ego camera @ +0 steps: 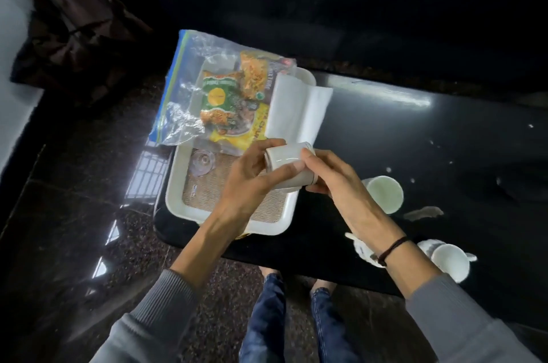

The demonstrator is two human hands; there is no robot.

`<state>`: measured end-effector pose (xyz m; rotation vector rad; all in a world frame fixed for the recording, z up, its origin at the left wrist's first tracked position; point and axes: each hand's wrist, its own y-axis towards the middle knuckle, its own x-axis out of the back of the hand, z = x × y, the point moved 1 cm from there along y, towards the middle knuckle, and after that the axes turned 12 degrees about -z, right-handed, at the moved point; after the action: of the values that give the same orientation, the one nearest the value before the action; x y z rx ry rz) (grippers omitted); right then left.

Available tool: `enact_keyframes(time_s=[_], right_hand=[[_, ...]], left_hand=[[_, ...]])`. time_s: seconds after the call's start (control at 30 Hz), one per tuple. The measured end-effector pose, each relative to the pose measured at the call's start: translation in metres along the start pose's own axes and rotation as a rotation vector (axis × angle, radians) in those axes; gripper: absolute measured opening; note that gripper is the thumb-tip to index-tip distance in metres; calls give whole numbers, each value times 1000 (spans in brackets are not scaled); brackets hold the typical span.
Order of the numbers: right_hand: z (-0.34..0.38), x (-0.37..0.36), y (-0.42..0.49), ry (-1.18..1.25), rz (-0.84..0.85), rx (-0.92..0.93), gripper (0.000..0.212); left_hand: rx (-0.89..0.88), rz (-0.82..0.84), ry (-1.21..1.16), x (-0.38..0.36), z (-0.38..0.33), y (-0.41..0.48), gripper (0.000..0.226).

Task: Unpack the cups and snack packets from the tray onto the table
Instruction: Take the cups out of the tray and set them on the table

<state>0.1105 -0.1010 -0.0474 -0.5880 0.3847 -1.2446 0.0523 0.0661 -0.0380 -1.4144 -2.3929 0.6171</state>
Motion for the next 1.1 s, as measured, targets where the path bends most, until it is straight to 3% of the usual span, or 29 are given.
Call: enact_keyframes(time_s=[0.17, 0.4, 0.57, 0.77, 1.1], right_hand=[[5, 64, -17, 49, -141, -7, 44], [-1, 163, -50, -61, -397, 98, 50], [-17, 213, -55, -416, -611, 201, 61], [-39, 226, -43, -818, -646, 248, 73], [-64, 222, -36, -1030, -568, 364, 67]], left_hand=[[72, 175, -108, -62, -1, -15, 47], [-73, 317, 230, -141, -2, -30, 26], [-138, 270, 454, -168, 9, -30, 17], [-214, 193, 618, -181, 25, -35, 12], [-296, 129, 710, -191, 37, -32, 12]])
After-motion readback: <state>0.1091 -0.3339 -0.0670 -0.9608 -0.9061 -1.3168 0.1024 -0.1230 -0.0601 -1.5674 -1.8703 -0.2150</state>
